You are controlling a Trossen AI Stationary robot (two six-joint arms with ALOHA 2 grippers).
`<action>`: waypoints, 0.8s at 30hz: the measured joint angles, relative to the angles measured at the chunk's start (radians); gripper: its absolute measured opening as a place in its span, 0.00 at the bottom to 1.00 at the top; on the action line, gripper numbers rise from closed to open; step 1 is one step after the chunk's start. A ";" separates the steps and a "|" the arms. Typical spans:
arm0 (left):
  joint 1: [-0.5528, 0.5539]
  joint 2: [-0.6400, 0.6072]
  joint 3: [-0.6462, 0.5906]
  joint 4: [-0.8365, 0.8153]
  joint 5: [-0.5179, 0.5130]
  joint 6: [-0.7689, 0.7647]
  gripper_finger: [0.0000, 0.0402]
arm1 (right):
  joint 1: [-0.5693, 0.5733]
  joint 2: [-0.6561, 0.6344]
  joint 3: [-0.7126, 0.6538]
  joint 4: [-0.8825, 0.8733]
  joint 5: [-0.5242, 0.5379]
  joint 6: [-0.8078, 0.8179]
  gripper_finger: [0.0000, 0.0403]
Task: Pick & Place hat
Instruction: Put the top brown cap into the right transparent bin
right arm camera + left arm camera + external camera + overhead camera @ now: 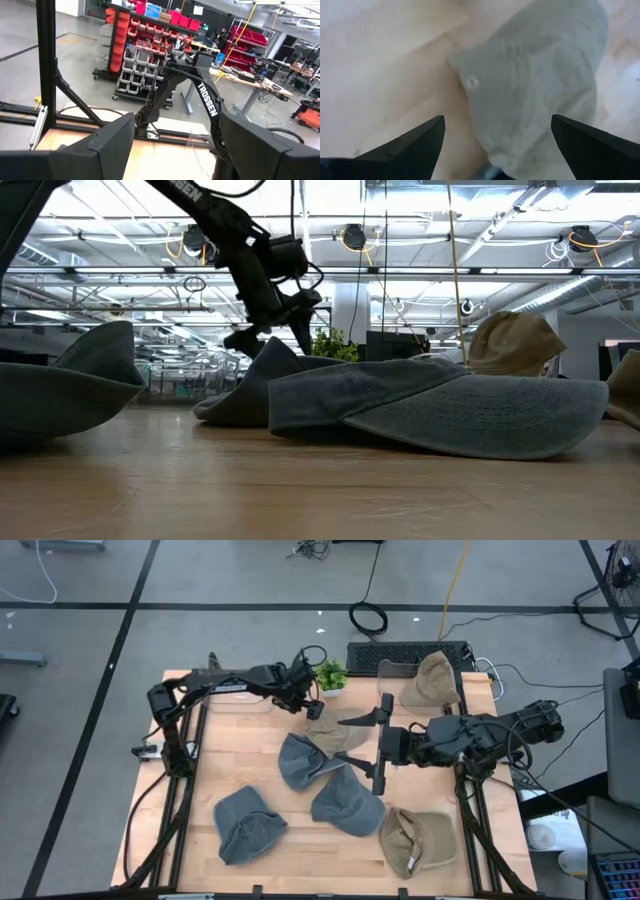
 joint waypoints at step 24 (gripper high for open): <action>-0.003 0.059 0.000 0.115 0.182 -0.045 0.60 | -0.002 -0.001 0.000 -0.007 0.084 -0.034 0.69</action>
